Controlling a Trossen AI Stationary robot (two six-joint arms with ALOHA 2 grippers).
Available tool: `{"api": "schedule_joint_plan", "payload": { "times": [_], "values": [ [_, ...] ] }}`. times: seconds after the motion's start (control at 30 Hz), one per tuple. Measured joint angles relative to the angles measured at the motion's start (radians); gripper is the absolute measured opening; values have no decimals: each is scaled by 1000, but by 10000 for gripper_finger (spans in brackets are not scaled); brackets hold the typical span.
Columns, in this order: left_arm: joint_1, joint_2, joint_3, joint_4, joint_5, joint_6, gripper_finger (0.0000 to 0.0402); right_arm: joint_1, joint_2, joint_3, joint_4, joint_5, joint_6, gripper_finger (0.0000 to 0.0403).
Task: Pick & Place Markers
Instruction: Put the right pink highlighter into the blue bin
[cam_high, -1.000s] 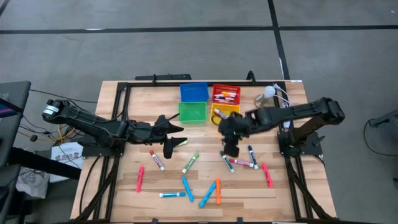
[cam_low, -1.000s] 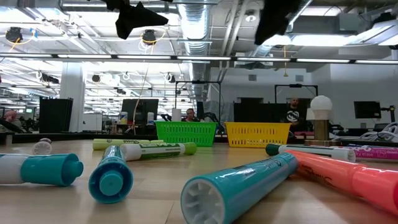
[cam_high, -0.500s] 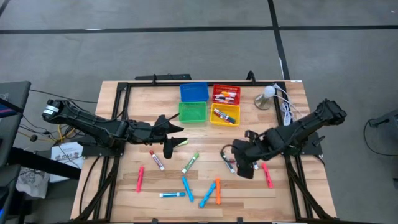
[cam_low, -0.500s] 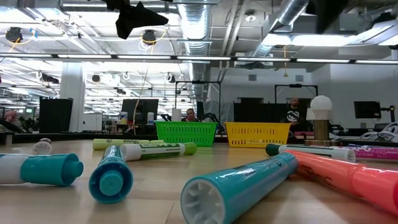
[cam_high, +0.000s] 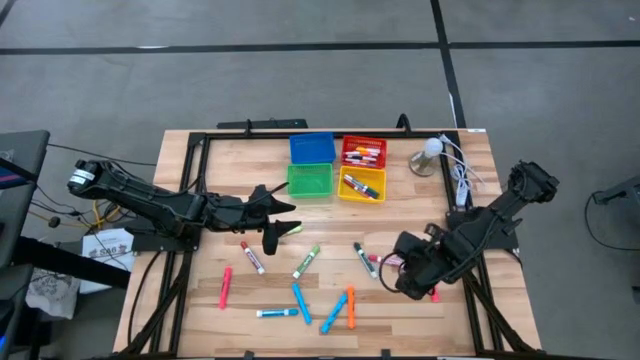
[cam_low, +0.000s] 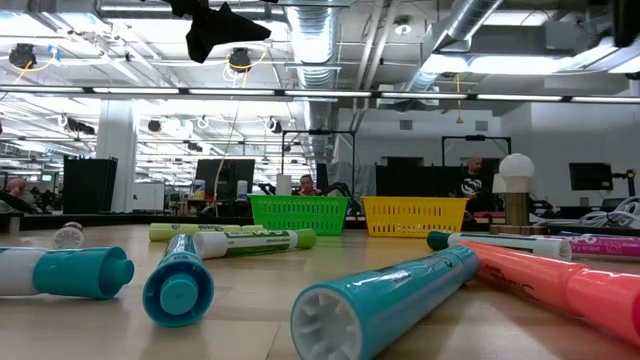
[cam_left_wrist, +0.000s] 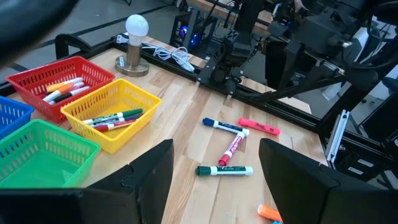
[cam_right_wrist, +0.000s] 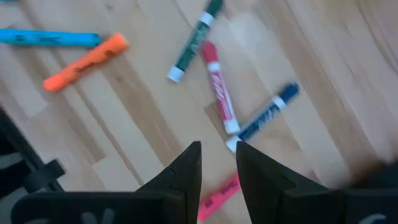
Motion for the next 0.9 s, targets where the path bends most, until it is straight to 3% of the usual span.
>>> {"api": "schedule_joint_plan", "payload": {
  "times": [0.3, 0.6, 0.9],
  "values": [
    [0, 0, 0, 0, 0, 0, 236, 80, 0, 0, -107, -1, 265, 117],
    [0, 0, 0, 0, 0, 1, 236, 140, 1, 0, -175, 16, 409, 184],
    [0, 0, 0, 0, 0, 2, 236, 143, 1, 0, -176, -100, 479, 229]
  ]
}}
